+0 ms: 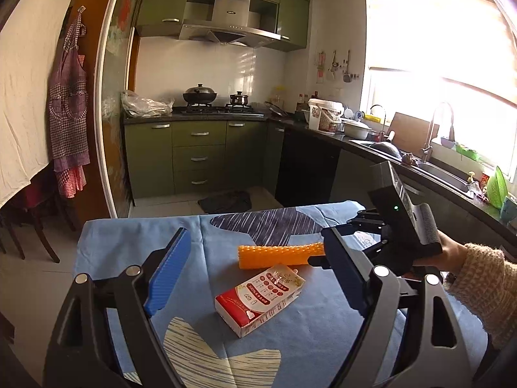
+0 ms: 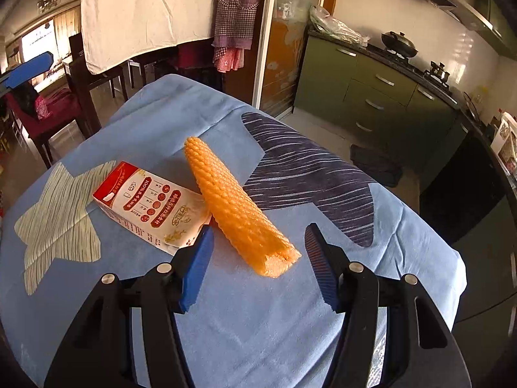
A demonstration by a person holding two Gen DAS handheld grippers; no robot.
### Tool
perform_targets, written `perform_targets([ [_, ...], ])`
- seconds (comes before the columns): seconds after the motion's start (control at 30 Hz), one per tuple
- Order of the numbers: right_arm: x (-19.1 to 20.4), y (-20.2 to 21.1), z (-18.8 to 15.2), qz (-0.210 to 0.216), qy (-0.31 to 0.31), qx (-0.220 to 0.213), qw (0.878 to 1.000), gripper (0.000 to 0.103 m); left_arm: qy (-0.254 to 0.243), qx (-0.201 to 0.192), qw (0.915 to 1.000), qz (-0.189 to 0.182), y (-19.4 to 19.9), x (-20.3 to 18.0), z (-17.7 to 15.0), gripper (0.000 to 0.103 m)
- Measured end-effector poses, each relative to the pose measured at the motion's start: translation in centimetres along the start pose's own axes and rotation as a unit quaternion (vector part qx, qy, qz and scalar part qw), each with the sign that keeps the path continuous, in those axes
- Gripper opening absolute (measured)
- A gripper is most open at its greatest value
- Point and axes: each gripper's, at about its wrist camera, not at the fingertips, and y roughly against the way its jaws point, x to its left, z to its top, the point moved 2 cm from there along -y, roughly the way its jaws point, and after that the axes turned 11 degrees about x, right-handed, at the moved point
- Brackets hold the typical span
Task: Collect trash
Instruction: 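Grasp the orange mesh sponge with the right gripper and lift it, then carry the sponge over the bin and open the right gripper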
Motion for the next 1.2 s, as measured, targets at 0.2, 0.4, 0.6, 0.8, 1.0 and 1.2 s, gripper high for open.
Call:
perform_targets([
  [0.2, -0.1, 1.4, -0.9, 0.016, -0.040, -0.016, 0.999, 0.010, 0.002, -0.001, 1.0000, -0.004, 0.0, 0.0, -0.1, 0.081],
  [0.4, -3.5, 8.1, -6.2, 0.044, -0.142, -0.062, 0.987, 0.010, -0.005, 0.003, 0.9999, -0.010, -0.2, -0.5, -0.3, 0.081],
  [0.6, -7.9, 16.3, -18.4, -0.046, -0.286, -0.089, 0.953, 0.011, -0.020, 0.008, 0.9997, -0.014, -0.5, -1.5, -0.6, 0.082],
  [0.8, -11.8, 17.9, -30.9, -0.136, -0.424, -0.011, 0.895, 0.011, -0.034, 0.024, 0.9990, -0.015, -1.5, -2.3, -1.1, 0.082],
  [1.0, -15.1, 16.4, -37.1, -0.144, -0.485, 0.028, 0.862, 0.023, -0.032, 0.043, 0.9980, -0.034, -2.6, -2.2, -1.3, 0.083],
  [1.2, -14.7, 17.8, -39.0, -0.144, -0.526, -0.014, 0.838, 0.052, -0.031, 0.068, 0.9966, -0.037, -4.2, -1.8, -1.9, 0.088],
])
